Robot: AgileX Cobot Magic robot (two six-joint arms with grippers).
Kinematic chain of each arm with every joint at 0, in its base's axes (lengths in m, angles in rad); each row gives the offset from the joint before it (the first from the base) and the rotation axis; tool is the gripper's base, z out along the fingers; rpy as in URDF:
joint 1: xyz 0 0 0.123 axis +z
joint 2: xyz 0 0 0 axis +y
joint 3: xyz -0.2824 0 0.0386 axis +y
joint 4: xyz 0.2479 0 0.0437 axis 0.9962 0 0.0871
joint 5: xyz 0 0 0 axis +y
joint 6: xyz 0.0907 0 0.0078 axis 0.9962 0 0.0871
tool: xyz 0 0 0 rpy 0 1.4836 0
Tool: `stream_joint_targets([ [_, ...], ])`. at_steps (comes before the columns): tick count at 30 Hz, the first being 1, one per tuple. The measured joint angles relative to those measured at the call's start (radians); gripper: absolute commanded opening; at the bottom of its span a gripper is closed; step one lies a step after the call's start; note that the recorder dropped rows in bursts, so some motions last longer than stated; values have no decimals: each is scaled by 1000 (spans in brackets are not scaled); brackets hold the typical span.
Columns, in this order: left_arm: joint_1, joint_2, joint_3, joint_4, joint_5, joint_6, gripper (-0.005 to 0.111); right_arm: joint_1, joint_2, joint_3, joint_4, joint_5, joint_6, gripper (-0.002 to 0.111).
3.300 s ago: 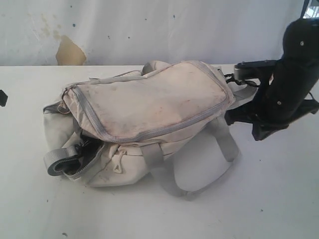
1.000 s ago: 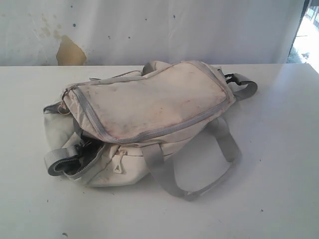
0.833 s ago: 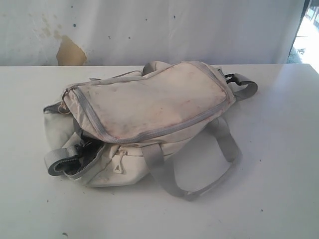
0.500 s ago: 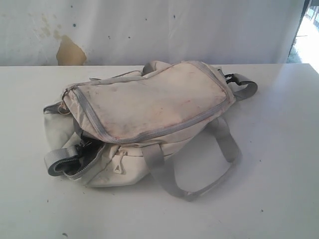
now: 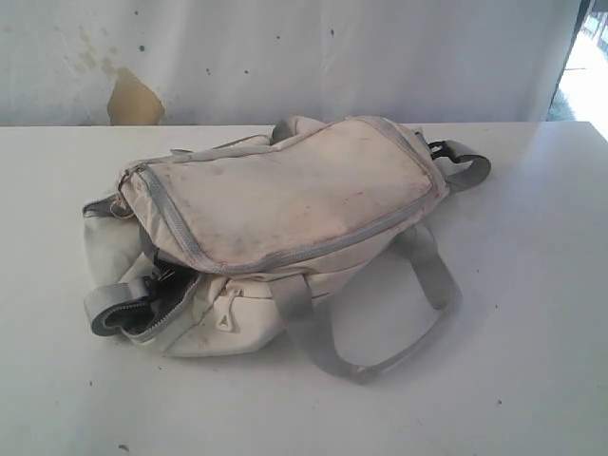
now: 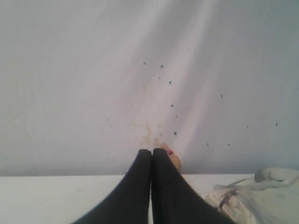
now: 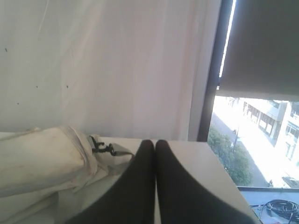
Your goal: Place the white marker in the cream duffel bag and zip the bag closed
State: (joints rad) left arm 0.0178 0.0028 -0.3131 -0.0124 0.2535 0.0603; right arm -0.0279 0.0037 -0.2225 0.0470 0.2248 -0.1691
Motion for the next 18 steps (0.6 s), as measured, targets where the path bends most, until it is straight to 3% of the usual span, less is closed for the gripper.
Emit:
stream_joint_targets([
  [7,0,0,291,0,-272,-2,0,0,0,215,0,-209,0,0],
  [18,0,0,308,0,-300,-9,0,0,0,217,2,-234,0,0],
])
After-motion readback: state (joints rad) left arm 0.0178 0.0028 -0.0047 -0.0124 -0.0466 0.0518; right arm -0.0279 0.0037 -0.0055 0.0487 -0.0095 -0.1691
